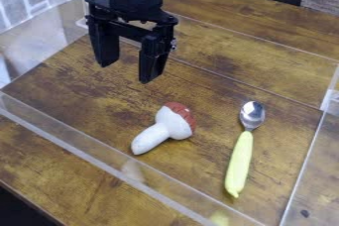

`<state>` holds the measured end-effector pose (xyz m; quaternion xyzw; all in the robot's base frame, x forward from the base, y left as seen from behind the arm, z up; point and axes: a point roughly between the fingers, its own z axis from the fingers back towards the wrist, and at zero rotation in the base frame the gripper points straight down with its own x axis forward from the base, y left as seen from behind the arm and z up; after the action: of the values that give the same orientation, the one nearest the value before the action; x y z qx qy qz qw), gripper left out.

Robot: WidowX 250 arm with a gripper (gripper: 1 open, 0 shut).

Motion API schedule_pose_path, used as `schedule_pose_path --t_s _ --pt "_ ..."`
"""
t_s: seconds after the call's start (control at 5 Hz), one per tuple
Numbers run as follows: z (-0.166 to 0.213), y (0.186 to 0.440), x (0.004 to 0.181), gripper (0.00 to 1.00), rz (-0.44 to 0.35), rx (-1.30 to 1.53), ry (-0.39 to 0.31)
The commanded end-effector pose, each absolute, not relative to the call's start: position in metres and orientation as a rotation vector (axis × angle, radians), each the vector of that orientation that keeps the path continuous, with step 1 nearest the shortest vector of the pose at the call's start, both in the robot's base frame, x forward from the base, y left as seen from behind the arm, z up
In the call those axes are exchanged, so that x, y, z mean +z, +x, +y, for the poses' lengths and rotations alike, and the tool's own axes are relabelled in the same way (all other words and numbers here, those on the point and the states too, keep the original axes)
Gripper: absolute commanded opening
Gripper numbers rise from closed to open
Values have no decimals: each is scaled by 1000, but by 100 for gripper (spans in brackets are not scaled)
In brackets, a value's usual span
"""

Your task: Move the green spoon to the left

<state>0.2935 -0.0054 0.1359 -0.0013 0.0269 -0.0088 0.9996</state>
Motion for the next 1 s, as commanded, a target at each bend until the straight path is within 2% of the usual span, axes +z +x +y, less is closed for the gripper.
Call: schedule_pose_path --t_s 0.0,0.2,0.4,0.8 --pt "-9 293 130 100 91 -76 -3" --pt "-28 293 130 100 109 -25 -9" --pt "-69 300 132 100 80 46 -10" --pt "-150 314 90 100 26 97 -31"
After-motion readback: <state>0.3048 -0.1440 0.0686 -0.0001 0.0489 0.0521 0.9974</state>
